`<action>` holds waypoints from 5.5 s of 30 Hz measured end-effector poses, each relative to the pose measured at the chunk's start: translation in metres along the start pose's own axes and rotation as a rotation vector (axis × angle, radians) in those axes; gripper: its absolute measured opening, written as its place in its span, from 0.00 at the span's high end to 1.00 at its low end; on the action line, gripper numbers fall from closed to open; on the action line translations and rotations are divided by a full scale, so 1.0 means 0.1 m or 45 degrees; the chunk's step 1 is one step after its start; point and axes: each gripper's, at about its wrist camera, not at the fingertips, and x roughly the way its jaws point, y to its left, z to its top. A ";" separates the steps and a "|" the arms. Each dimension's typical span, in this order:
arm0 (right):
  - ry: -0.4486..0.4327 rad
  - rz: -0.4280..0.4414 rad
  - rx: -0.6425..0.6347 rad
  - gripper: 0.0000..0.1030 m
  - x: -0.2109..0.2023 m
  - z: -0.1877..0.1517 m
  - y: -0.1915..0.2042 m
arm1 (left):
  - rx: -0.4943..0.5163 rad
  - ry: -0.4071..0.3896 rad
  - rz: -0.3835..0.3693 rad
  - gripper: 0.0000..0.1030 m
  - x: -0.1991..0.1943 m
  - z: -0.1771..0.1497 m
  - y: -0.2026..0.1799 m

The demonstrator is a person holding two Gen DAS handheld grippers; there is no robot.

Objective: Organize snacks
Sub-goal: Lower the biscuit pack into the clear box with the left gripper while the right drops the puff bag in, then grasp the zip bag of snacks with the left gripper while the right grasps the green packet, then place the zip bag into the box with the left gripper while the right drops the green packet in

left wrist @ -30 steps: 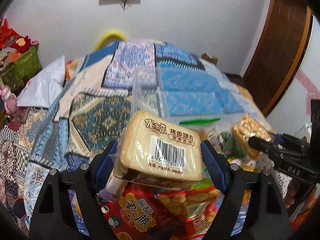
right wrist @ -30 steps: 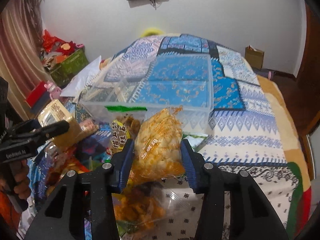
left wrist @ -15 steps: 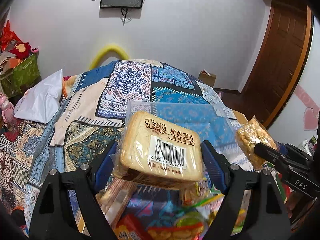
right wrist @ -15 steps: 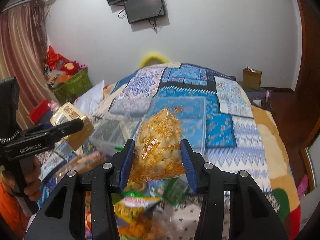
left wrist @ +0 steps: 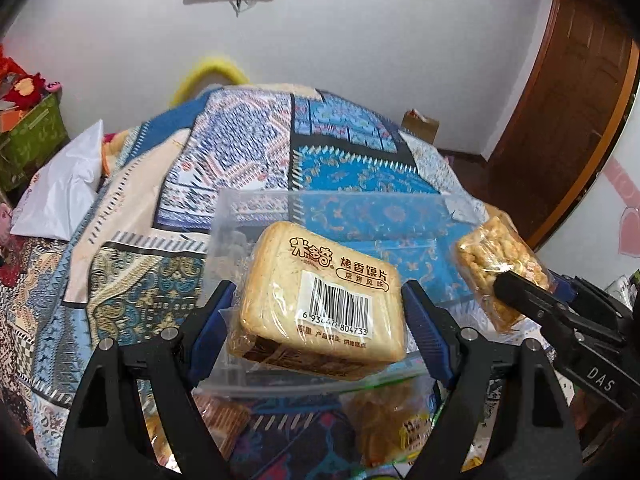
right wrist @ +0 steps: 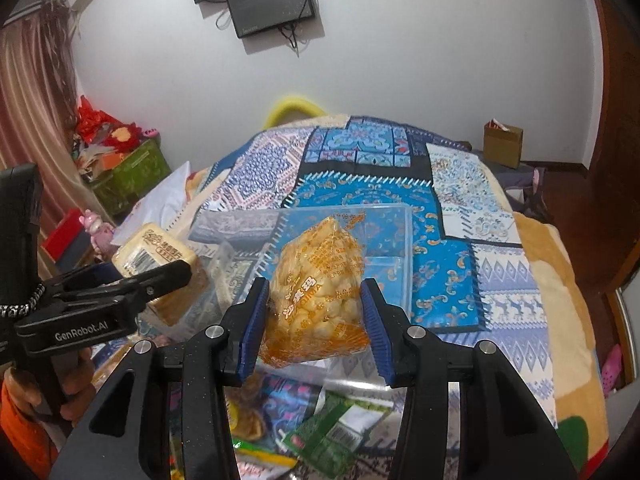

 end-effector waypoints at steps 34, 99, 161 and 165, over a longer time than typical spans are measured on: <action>0.094 -0.100 -0.092 0.45 0.06 0.08 0.06 | -0.035 0.060 0.003 0.19 -0.05 0.12 0.00; 0.210 -0.081 0.012 0.78 -0.27 -0.88 -0.14 | 0.015 0.217 -0.124 0.55 -0.25 -0.95 -0.32; 0.176 0.001 -0.141 0.69 0.29 -0.04 0.30 | 0.018 0.043 0.007 0.41 -0.11 -0.16 0.02; 0.117 0.000 -0.131 0.53 0.05 -0.02 0.33 | 0.052 -0.032 0.011 0.32 -0.48 -0.13 0.00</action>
